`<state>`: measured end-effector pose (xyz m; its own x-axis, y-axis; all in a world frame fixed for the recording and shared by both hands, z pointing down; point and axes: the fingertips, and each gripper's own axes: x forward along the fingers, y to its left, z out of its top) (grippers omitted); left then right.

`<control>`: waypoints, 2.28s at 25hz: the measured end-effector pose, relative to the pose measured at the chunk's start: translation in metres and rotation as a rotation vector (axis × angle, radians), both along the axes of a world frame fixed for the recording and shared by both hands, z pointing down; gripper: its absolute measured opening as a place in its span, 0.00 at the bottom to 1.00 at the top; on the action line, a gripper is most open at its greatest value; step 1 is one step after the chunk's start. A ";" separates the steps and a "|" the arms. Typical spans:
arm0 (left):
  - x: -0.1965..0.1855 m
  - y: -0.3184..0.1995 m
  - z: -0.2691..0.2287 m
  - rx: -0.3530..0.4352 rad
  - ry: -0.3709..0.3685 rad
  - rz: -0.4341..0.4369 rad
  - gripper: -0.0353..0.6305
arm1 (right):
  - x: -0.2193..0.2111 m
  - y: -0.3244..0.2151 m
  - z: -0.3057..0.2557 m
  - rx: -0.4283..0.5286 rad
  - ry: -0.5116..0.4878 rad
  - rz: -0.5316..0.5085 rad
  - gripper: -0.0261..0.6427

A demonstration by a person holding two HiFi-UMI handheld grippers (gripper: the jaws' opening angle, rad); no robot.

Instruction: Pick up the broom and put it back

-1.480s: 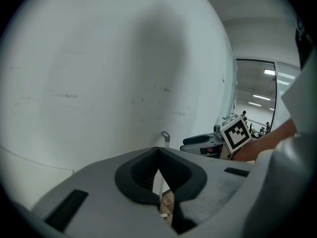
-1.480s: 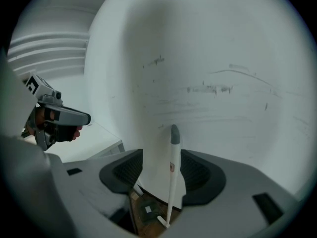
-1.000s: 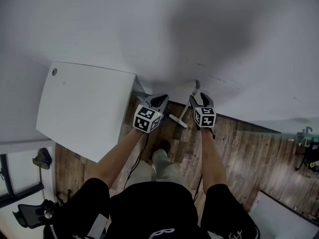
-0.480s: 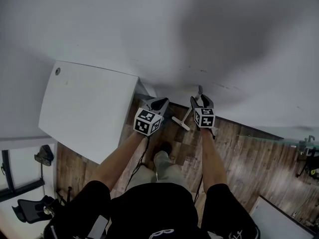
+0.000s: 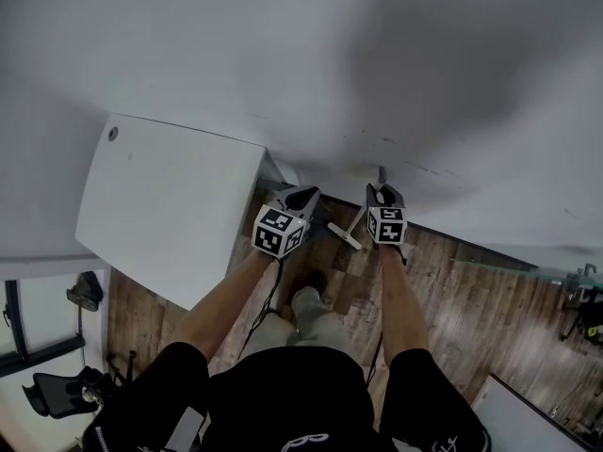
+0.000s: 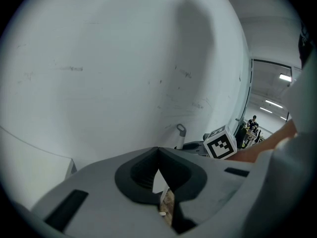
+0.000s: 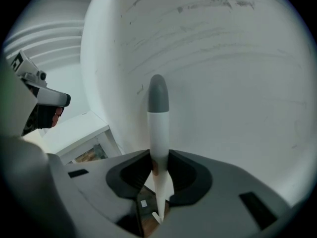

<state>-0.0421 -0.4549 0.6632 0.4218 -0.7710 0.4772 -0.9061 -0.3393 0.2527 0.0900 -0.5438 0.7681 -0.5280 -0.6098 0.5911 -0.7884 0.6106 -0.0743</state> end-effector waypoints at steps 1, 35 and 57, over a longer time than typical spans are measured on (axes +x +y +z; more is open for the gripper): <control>0.000 0.000 0.000 0.000 -0.001 0.002 0.08 | 0.001 0.000 0.000 0.000 -0.001 0.002 0.21; -0.033 0.142 -0.063 0.088 0.004 0.052 0.08 | 0.037 0.180 -0.044 0.044 0.088 0.137 0.21; -0.077 0.309 -0.134 0.213 0.003 0.046 0.08 | 0.015 0.334 -0.219 0.287 -0.039 0.207 0.21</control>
